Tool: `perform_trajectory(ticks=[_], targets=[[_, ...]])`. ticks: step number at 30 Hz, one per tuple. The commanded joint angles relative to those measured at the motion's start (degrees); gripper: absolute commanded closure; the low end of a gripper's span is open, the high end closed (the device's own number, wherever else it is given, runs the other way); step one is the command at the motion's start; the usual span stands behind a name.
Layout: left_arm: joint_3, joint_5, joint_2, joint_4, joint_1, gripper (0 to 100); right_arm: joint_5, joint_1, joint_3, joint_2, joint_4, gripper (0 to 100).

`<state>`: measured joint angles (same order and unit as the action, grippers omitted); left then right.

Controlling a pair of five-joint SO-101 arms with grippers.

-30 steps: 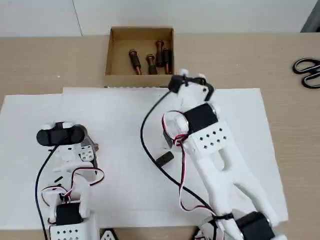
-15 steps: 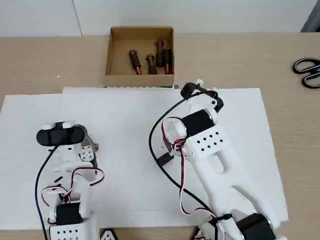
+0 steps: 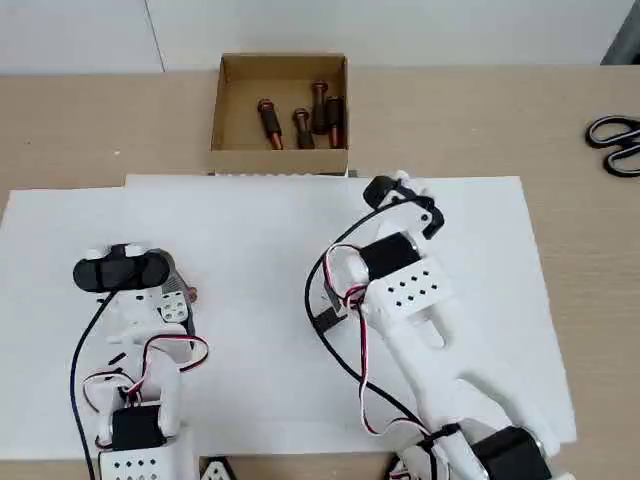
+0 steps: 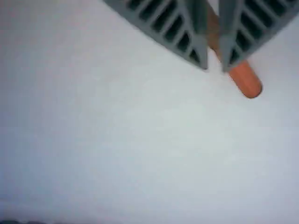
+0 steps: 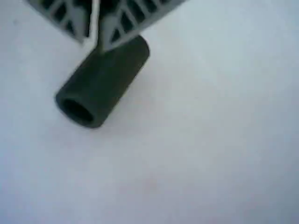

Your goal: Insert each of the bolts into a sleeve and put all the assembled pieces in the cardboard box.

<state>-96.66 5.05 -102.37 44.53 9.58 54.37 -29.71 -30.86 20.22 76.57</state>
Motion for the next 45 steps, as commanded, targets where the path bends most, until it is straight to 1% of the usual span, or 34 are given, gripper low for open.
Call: perform_trajectory(ticks=[1, 7, 11, 13, 17, 18, 20, 24, 26, 35, 45], targets=[[0.22, 0.09, -0.09, -1.05, -0.18, 99, 0.79, -1.19, -0.35, 1.71, -3.03, 99.1], [0.22, 0.09, -0.09, -1.05, -0.18, 99, 0.88, -7.25, -0.35, 1.71, -2.95, 99.0], [0.22, 0.00, -0.09, -1.05, -0.18, 99, 0.97, -8.75, -0.35, 1.71, -2.86, 98.3], [0.22, 0.00, -0.09, -1.05, -0.18, 99, 2.46, -8.75, -0.35, 1.71, -2.68, 93.5], [0.22, 0.00, -0.09, -1.05, -0.18, 99, 2.81, -9.45, -0.35, 1.71, -1.45, 78.0], [0.22, 0.00, -0.09, -1.05, -0.18, 99, 2.81, -9.63, -0.35, 1.71, -1.19, 76.6], [0.22, 0.00, -0.09, -1.05, -0.18, 99, 2.81, -9.89, -0.35, 1.71, -1.36, 77.9], [0.22, 0.00, -0.09, -1.05, -0.18, 99, 2.99, -9.98, -0.35, 0.57, -2.15, 86.7], [0.22, 0.00, -0.09, -1.05, -0.18, 99, 2.99, -9.80, -0.18, -1.54, -2.51, 89.0], [0.22, 0.00, -0.09, -1.05, -0.18, 99, 3.25, -9.71, 5.45, -10.86, -2.95, 85.1], [0.22, 0.00, -0.09, -1.05, -0.18, 99, 3.16, -9.54, 10.55, -16.92, -2.95, 85.2]])
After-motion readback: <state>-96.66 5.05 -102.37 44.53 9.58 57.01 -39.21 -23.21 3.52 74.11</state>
